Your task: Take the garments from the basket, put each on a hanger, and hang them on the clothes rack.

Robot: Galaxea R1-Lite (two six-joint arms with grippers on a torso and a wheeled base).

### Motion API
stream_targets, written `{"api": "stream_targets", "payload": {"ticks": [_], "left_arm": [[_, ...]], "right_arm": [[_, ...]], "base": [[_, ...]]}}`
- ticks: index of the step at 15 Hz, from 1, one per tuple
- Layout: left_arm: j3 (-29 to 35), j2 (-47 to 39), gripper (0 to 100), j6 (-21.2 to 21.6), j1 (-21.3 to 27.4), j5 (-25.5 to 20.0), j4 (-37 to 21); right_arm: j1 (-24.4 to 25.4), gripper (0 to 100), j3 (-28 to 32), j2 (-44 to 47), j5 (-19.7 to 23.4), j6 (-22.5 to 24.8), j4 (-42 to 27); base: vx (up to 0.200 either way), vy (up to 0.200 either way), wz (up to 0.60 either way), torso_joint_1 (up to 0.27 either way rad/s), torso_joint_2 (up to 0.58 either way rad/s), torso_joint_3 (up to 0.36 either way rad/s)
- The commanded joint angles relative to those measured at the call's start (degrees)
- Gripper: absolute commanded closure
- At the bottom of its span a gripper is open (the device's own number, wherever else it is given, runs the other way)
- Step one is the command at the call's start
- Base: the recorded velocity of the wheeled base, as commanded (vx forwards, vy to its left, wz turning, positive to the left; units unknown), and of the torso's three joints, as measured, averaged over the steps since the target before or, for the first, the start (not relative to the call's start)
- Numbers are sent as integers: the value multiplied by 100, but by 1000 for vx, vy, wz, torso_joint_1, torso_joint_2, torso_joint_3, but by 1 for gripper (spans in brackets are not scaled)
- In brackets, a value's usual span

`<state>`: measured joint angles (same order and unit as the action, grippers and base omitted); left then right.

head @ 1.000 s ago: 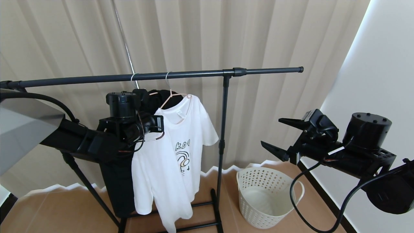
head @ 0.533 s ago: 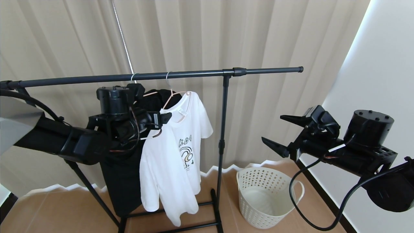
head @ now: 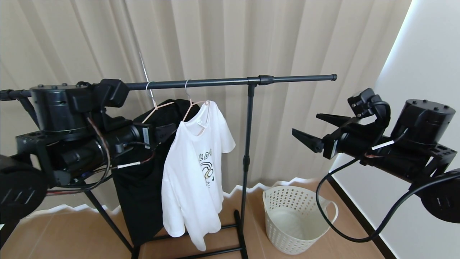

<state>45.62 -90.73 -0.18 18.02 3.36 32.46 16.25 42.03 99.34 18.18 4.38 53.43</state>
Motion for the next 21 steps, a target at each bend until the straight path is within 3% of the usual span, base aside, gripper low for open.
{"api": "stream_targets", "payload": {"ticks": [1, 3, 6, 7, 8, 9, 12, 14, 15, 17, 18, 20, 21], "left_arm": [[-949, 1269, 0, 247, 9, -2, -56], [-1363, 1743, 0, 484, 26, -11, -74], [-2215, 2570, 0, 519, 255, 6, -74], [-2716, 3088, 0, 528, 343, 24, -74], [-2927, 3308, 0, 528, 378, 24, -74], [-3481, 3958, 0, 528, 387, 33, -258], [-4210, 5435, 0, 554, 290, 59, -996], [-4342, 6744, 0, 563, -35, 121, -2139], [-4324, 7535, 0, 607, -176, 112, -2939], [-4263, 8467, 0, 677, -387, 77, -3879], [-4263, 8546, 0, 651, -686, 112, -3818], [-4263, 8546, 0, 686, -1230, 94, -3800], [-4263, 8555, 0, 686, -1336, 94, -3809]], "right_arm": [[36, 0, 385, -697, -86, -227, -641], [45, 0, 367, -1075, -165, -227, -1142], [273, 0, -565, -2129, -675, -244, -1300], [643, 0, -1400, -2876, -939, -218, -1318], [757, 0, -1716, -3175, -1053, -209, -1327], [915, 0, -2560, -3931, -1352, -130, -1370], [941, 0, -4063, -5223, -1782, -121, -1379], [906, 0, -4203, -6700, -2152, -148, -2829], [915, 0, -4203, -7807, -2213, -95, -3937], [783, 0, -4195, -9011, -2160, 125, -5396], [300, 0, -4063, -9249, -2169, -139, -5651], [-535, 0, -4089, -9407, -2152, -200, -5642], [-729, 0, -4080, -9407, -2152, -200, -5642]], "base": [[0, 0, 0, 0, 0, 0], [0, 0, 0, 0, 0, 0], [0, 0, 0, 0, 0, 0], [0, 0, 0, 0, 0, 0], [0, 0, 0, 0, 0, 0], [0, 0, 0, 0, 0, 0], [0, 0, 0, 0, 0, 0], [0, 0, 0, 0, 0, 0], [0, 0, 0, 0, 0, 0], [0, 0, 0, 0, 0, 0], [0, 0, 0, 0, 0, 0], [0, 0, 0, 0, 0, 0], [0, 0, 0, 0, 0, 0]]}}
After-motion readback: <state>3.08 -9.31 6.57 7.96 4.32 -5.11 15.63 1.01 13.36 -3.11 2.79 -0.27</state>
